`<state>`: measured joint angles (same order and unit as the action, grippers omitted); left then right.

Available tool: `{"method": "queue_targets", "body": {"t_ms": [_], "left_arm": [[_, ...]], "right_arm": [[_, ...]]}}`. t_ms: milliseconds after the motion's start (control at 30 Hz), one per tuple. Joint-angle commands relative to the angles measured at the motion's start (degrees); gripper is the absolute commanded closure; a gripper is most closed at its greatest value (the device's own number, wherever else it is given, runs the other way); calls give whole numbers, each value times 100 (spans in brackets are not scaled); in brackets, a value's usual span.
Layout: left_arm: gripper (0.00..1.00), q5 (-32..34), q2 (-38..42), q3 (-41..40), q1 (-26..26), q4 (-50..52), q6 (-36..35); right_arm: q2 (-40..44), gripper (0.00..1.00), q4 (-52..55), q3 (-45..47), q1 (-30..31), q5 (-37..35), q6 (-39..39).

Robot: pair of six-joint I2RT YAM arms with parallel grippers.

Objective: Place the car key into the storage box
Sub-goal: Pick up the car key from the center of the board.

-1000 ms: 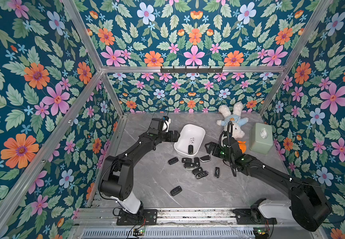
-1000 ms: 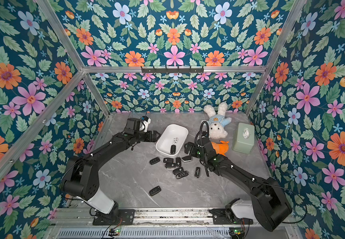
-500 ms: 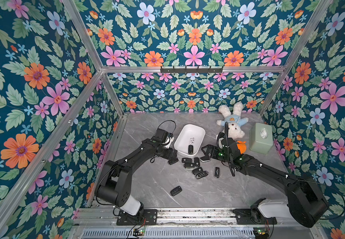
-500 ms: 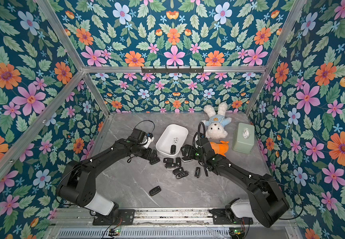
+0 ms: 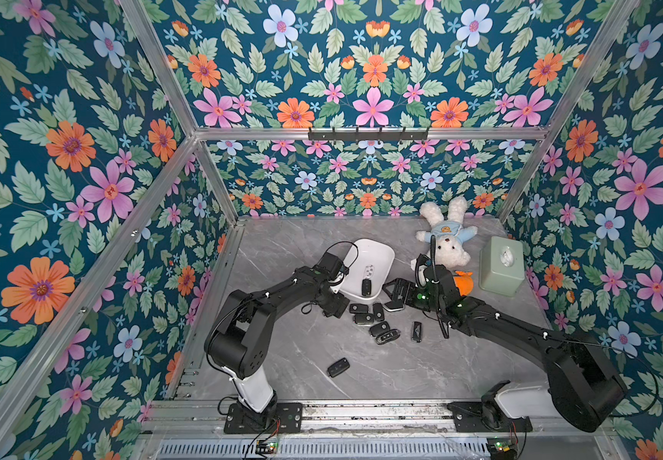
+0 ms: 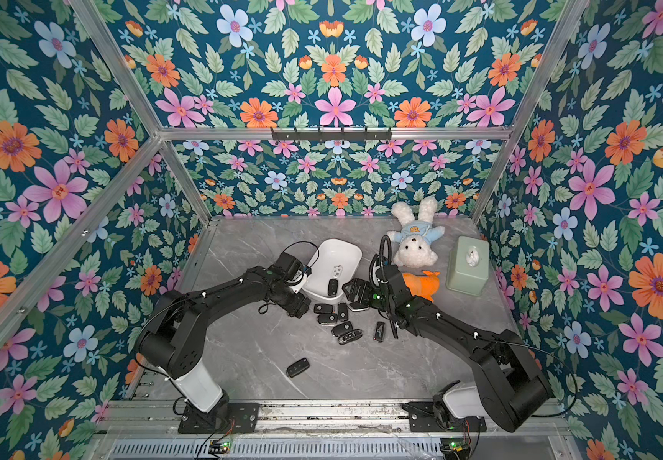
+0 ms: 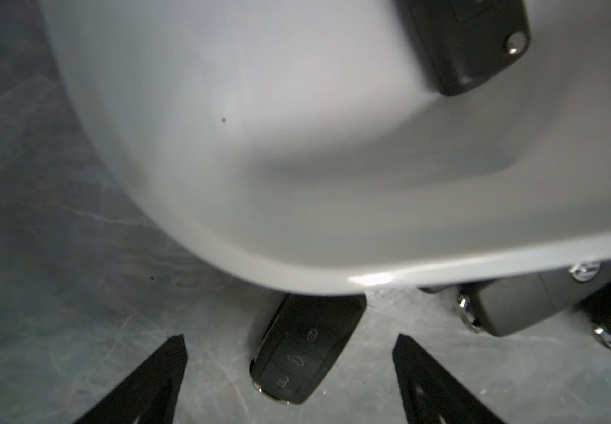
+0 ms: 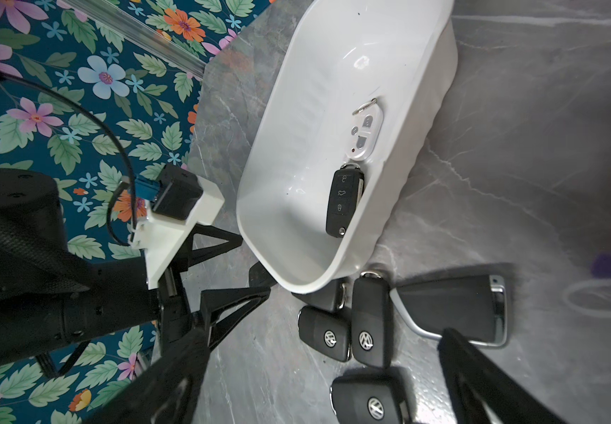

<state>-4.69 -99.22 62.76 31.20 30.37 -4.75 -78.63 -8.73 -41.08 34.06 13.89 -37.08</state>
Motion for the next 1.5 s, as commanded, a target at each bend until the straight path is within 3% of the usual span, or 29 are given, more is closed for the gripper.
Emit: {"method": "queue_targets", "body": {"t_ms": [0, 267, 567, 667, 1233, 1467], "left_arm": [[11, 54, -127, 35, 34, 39, -139], [26, 109, -333, -62, 88, 24, -157], [55, 64, -387, -97, 97, 39, -162], [60, 130, -357, -115, 93, 39, -157], [63, 126, 915, -319, 91, -179, -36], [63, -86, 1267, 118, 88, -389, 57]], "right_arm": [[-16, 1, -103, 12, -2, 30, -36], [-188, 1, -169, -32, -5, 153, -80], [-232, 1, -155, -103, -14, 167, -89], [-232, 1, -132, -122, -14, 175, -97], [-227, 1, -84, -243, -63, 149, -80], [-254, 1, -98, -289, -67, 149, -89]]}}
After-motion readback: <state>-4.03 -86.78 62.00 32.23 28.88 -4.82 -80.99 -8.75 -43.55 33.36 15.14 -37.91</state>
